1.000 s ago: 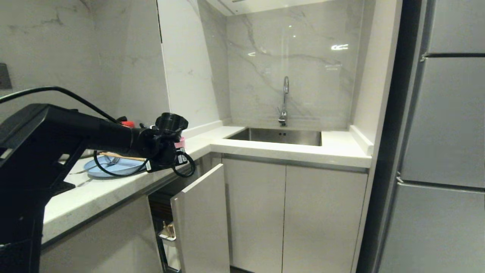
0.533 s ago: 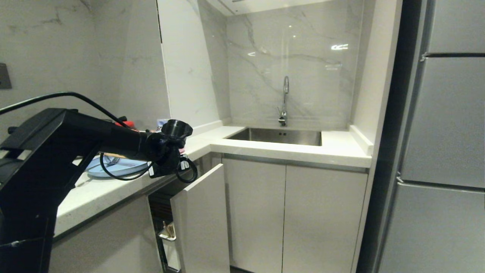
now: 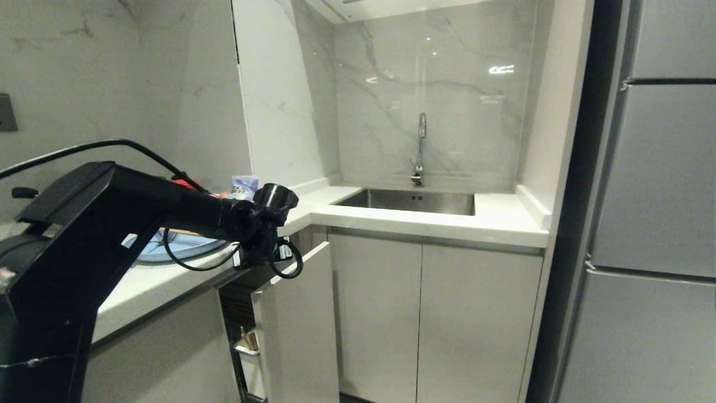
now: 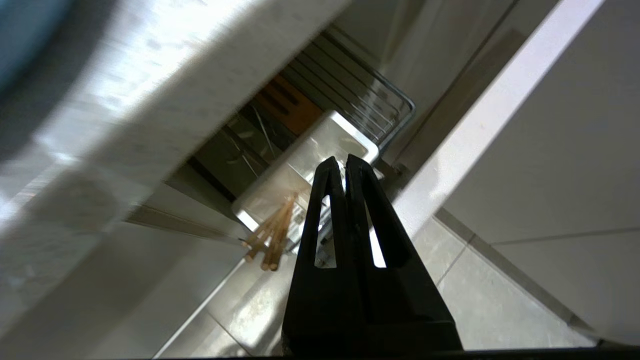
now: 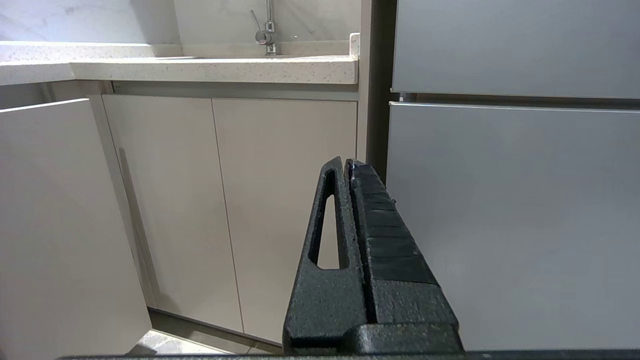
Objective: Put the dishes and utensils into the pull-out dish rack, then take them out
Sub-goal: Open the cupboard
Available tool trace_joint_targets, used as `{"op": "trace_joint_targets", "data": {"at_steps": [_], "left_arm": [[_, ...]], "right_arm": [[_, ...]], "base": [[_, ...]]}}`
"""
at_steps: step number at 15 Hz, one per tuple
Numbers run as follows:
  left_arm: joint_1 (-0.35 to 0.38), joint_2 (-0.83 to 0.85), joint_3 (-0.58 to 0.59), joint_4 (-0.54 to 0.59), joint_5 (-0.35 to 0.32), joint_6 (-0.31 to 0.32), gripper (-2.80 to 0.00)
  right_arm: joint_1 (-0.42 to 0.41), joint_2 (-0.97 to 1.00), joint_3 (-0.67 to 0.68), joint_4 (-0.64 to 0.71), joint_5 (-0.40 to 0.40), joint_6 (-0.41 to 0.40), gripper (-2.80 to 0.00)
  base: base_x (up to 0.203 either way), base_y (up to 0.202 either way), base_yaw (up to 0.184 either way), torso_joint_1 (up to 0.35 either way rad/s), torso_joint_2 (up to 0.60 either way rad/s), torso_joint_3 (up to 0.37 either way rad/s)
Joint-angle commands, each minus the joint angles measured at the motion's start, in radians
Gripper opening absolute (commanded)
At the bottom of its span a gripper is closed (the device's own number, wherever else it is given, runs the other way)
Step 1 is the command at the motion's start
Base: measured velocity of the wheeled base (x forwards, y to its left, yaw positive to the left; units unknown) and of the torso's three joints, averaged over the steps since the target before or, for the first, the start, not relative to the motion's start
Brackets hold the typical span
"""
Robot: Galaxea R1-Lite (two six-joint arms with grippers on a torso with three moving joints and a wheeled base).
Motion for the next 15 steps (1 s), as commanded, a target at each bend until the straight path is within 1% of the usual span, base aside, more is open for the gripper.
{"op": "trace_joint_targets", "data": {"at_steps": [1, 4, 6, 8, 9, 11, 15], "left_arm": [[-0.001, 0.018, -0.001, 0.002, -0.016, -0.003, -2.8], [-0.001, 0.035, -0.003, 0.004, -0.066, -0.002, -2.8], [-0.001, 0.04, -0.003, 0.005, -0.08, -0.002, -2.8], [-0.001, 0.043, -0.008, 0.029, -0.097, -0.003, -2.8], [-0.001, 0.044, -0.02, 0.063, -0.107, -0.005, -2.8], [-0.001, 0.045, -0.023, 0.069, -0.111, -0.015, -2.8], [-0.003, 0.044, -0.023, 0.072, -0.121, -0.017, -2.8]], "right_arm": [[0.0, -0.001, 0.026, -0.001, 0.0, 0.0, -2.8], [0.0, -0.001, 0.026, -0.001, 0.0, 0.0, -2.8], [0.0, -0.001, 0.026, -0.001, 0.0, 0.0, -2.8], [0.0, -0.001, 0.026, -0.001, 0.0, 0.0, -2.8], [0.0, -0.001, 0.026, -0.001, 0.0, 0.0, -2.8], [0.0, -0.001, 0.026, -0.001, 0.0, 0.0, -2.8], [0.0, -0.001, 0.026, -0.001, 0.0, 0.0, -2.8]], "base": [[0.0, 0.0, 0.0, 0.0, 0.0, 0.0], [0.0, 0.0, 0.0, 0.0, 0.0, 0.0], [0.0, 0.0, 0.0, 0.0, 0.0, 0.0], [0.0, 0.0, 0.0, 0.0, 0.0, 0.0], [0.0, 0.0, 0.0, 0.0, 0.0, 0.0], [0.0, 0.0, 0.0, 0.0, 0.0, 0.0], [0.0, 0.0, 0.0, 0.0, 0.0, 0.0]]}}
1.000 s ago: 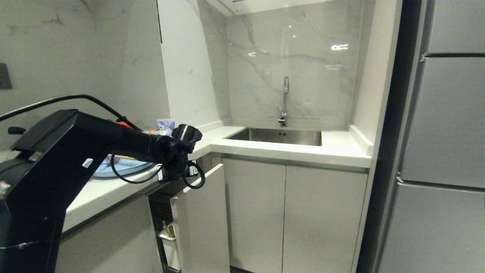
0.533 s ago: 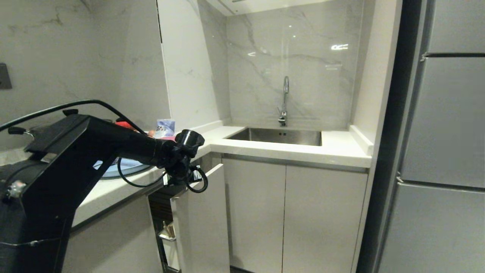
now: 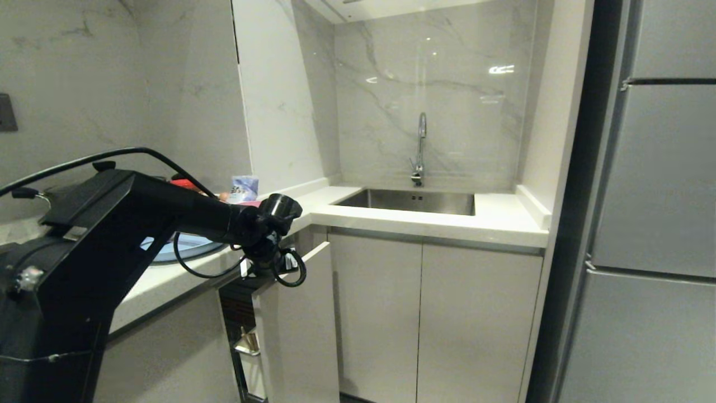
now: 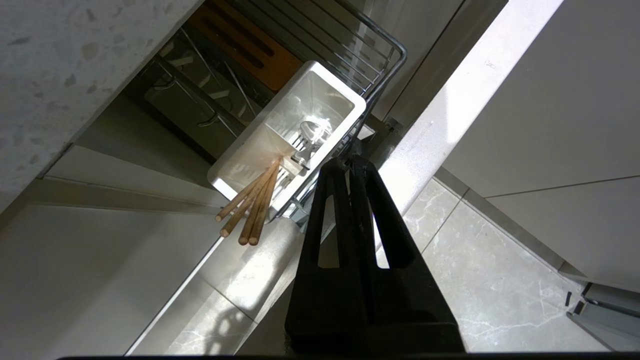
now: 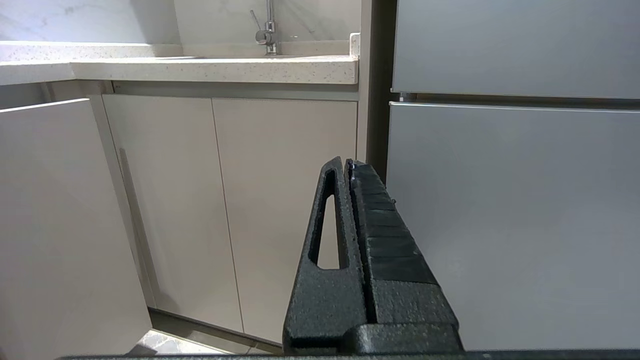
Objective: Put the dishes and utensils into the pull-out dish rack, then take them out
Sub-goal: Open the cupboard
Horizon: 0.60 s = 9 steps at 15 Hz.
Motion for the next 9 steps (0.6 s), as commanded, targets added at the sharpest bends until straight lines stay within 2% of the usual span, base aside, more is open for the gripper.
{"op": "trace_joint_targets", "data": {"at_steps": [1, 4, 8, 9], "left_arm": [[-0.001, -0.003, -0.002, 0.02, -0.025, -0.004, -2.8], [-0.003, -0.009, -0.004, 0.056, -0.097, -0.004, -2.8], [-0.023, -0.017, -0.002, 0.076, -0.112, -0.006, -2.8], [-0.027, -0.02, -0.009, 0.097, -0.134, -0.018, -2.8]], "right_arm": [[0.0, -0.001, 0.026, -0.001, 0.0, 0.0, -2.8], [0.0, -0.001, 0.026, -0.001, 0.0, 0.0, -2.8], [0.0, -0.001, 0.026, -0.001, 0.0, 0.0, -2.8], [0.0, -0.001, 0.026, -0.001, 0.0, 0.001, -2.8]], "base": [[0.0, 0.0, 0.0, 0.0, 0.0, 0.0], [0.0, 0.0, 0.0, 0.0, 0.0, 0.0], [0.0, 0.0, 0.0, 0.0, 0.0, 0.0], [0.0, 0.0, 0.0, 0.0, 0.0, 0.0]]}}
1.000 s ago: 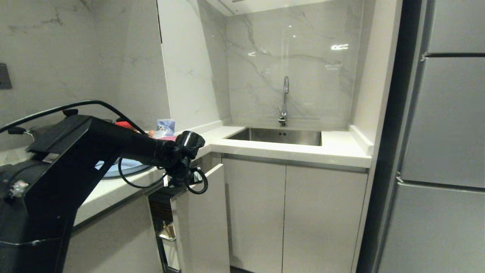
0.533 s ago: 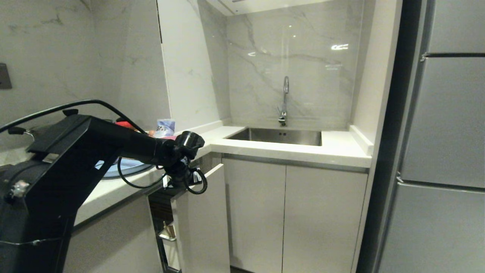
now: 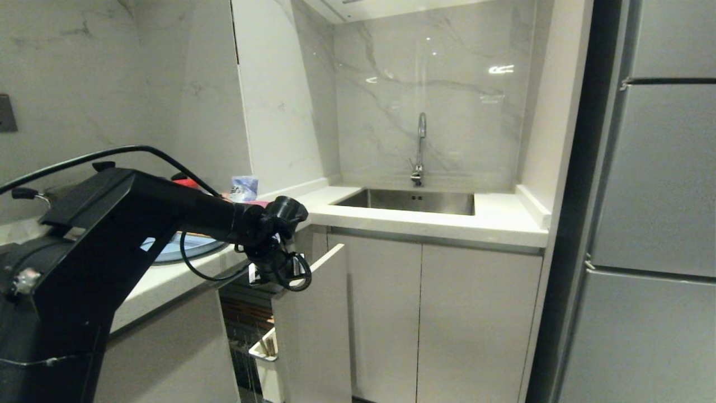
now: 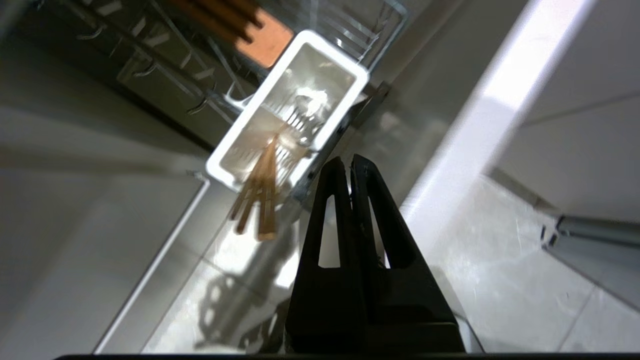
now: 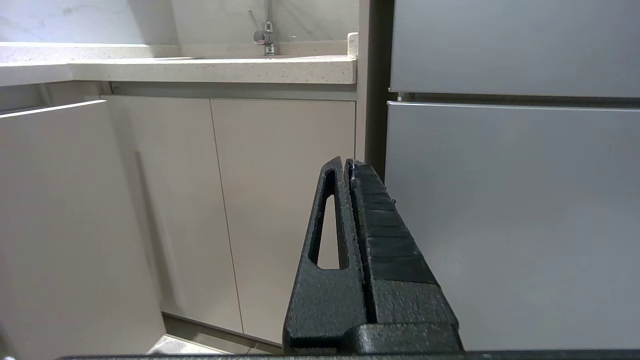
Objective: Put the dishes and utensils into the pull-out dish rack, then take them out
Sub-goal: Open the cupboard
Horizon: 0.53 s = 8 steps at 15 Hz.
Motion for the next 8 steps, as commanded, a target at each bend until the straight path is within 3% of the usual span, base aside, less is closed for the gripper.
{"op": "trace_joint_targets", "data": {"at_steps": [1, 5, 8], "left_arm": [[-0.008, -0.015, -0.018, 0.042, -0.057, -0.021, -2.8], [-0.013, -0.052, -0.028, 0.101, -0.245, -0.032, -2.8], [-0.031, -0.067, -0.027, 0.125, -0.327, -0.033, -2.8]], "right_arm": [[0.0, -0.001, 0.026, -0.001, 0.001, 0.0, -2.8], [0.0, -0.001, 0.026, -0.001, 0.001, 0.001, -2.8], [0.0, -0.001, 0.026, -0.001, 0.001, 0.0, -2.8]], "base": [[0.0, 0.0, 0.0, 0.0, 0.0, 0.0], [0.0, 0.0, 0.0, 0.0, 0.0, 0.0], [0.0, 0.0, 0.0, 0.0, 0.0, 0.0]]}}
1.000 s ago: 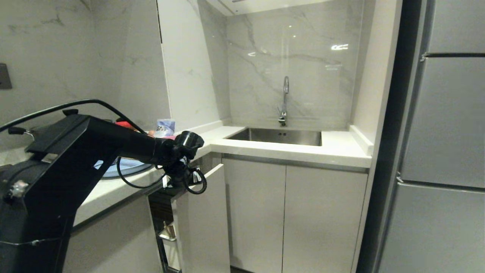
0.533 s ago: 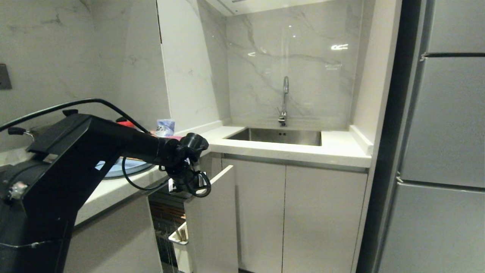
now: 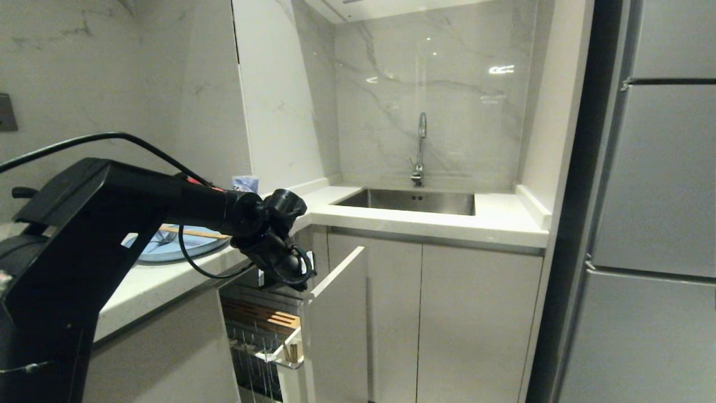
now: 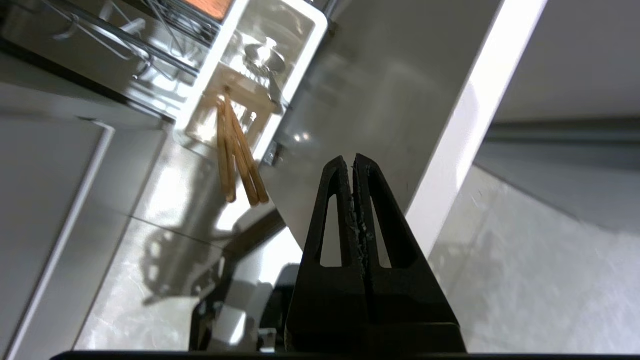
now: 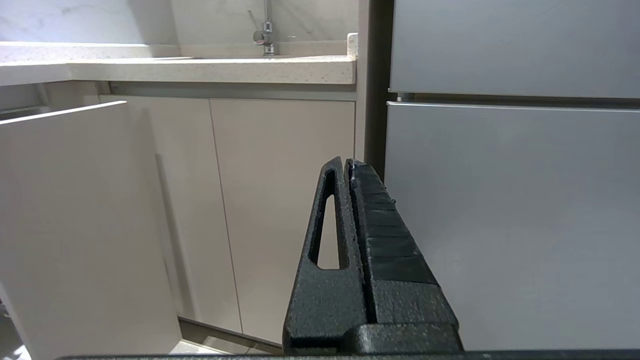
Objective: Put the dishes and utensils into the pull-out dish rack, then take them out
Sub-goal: Open the cupboard
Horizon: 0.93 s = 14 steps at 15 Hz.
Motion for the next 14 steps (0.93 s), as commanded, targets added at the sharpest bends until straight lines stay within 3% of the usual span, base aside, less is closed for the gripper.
{"op": "trace_joint_targets", "data": {"at_steps": [1, 5, 11, 14], "left_arm": [[-0.013, -0.02, 0.002, 0.006, -0.057, -0.004, -2.8], [-0.055, -0.016, 0.011, 0.007, -0.123, -0.03, -2.8], [-0.127, 0.013, 0.027, 0.006, -0.134, -0.06, -2.8], [-0.142, 0.005, 0.034, 0.007, -0.205, -0.062, -2.8]], "right_arm": [[0.001, -0.001, 0.026, -0.001, 0.0, 0.0, -2.8], [0.001, -0.001, 0.026, -0.001, 0.0, 0.0, -2.8], [0.001, -0.001, 0.026, -0.001, 0.0, 0.0, -2.8], [0.001, -0.001, 0.026, -0.001, 0.0, 0.0, -2.8]], "base": [[0.0, 0.0, 0.0, 0.0, 0.0, 0.0], [0.0, 0.0, 0.0, 0.0, 0.0, 0.0], [0.0, 0.0, 0.0, 0.0, 0.0, 0.0], [0.0, 0.0, 0.0, 0.0, 0.0, 0.0]]}}
